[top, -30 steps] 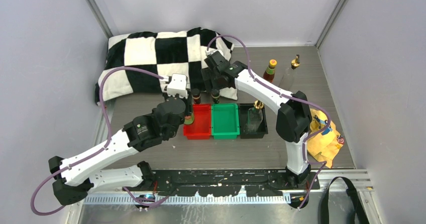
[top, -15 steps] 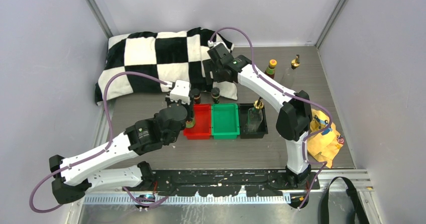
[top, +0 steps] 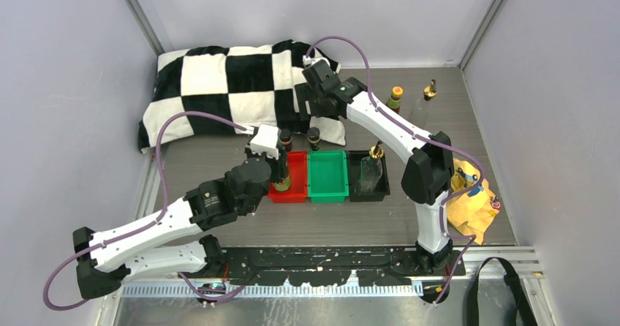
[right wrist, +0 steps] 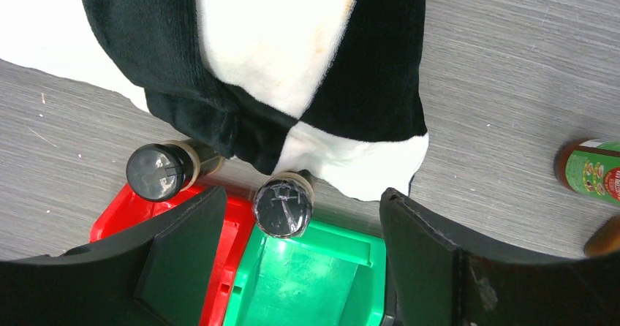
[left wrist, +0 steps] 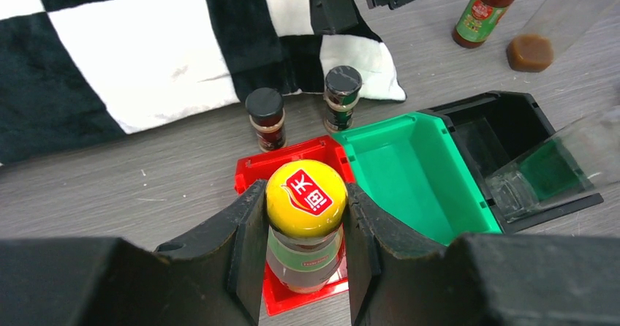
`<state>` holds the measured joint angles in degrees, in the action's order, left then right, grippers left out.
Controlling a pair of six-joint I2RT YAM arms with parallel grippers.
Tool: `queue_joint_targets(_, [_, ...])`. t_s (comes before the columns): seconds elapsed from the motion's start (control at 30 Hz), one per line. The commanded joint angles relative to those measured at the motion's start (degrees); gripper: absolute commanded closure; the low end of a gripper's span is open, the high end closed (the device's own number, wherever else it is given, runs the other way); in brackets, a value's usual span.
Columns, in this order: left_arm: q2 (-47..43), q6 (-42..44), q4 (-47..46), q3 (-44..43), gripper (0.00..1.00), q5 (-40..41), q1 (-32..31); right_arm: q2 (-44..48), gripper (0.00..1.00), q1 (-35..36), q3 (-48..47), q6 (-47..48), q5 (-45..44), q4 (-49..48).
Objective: Organize the condiment bottles
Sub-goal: Place the bottle in the storage box.
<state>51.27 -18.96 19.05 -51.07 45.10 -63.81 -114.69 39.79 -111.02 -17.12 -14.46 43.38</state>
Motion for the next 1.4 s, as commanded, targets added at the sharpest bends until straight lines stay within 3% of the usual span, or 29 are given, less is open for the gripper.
queue_joint_targets(0.0, [-2.8,1.0,-11.6,0.3,1.00,0.1,-0.4,1.0,0.18,-0.3,-2.4,-0.2,-0.7,-0.2])
queue_joint_targets(0.53, [-5.5,5.2,-23.6,9.1,1.00,-2.5,-0.4,4.0,0.18,-0.5,-2.8,0.4,-1.8,-0.2])
queue_joint_targets(1.37, [-4.1,4.6,-29.7,15.9,1.00,-2.0,-0.3,5.3,0.18,-0.4,-1.7,0.7,-2.2,0.0])
